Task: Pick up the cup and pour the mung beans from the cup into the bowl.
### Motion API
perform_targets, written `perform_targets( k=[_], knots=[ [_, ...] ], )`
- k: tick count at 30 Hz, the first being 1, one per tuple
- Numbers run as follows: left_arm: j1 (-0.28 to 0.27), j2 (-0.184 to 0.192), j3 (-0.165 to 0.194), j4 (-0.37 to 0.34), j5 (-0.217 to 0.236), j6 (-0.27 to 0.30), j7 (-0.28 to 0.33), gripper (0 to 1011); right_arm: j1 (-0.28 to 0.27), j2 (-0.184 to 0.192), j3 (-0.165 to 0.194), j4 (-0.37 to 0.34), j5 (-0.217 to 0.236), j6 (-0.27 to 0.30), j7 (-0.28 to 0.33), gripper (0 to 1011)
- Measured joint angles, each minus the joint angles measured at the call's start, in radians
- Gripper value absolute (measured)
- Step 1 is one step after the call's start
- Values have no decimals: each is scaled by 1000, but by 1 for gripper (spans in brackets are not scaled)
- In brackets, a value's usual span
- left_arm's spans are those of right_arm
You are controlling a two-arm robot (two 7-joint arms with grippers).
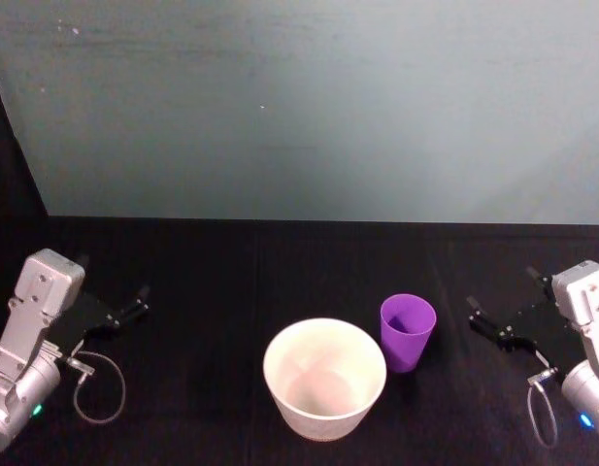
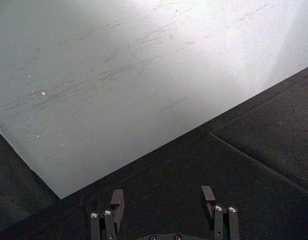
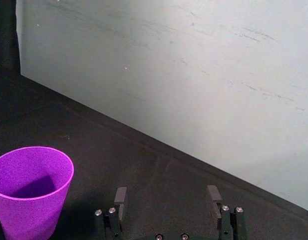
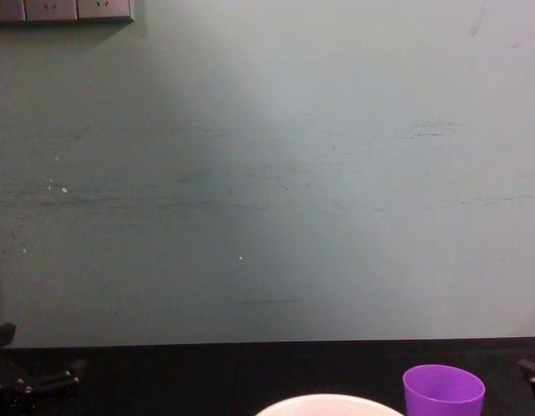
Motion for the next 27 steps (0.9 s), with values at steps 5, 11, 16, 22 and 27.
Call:
perform_targets(
  k=[5, 11, 16, 22, 27],
  knots=[
    [0, 0, 0, 0, 0, 0, 0, 1003, 0, 0, 0, 0, 0, 0, 0, 1003],
    [0, 0, 0, 0, 0, 0, 0, 1003, 0, 0, 0, 0, 0, 0, 0, 1003],
    [0, 0, 0, 0, 0, 0, 0, 1003, 0, 0, 0, 0, 0, 0, 0, 1003],
    [0, 0, 0, 0, 0, 0, 0, 1003, 0, 0, 0, 0, 0, 0, 0, 1003],
    [0, 0, 0, 0, 0, 0, 0, 1003, 0, 0, 0, 0, 0, 0, 0, 1003]
  ],
)
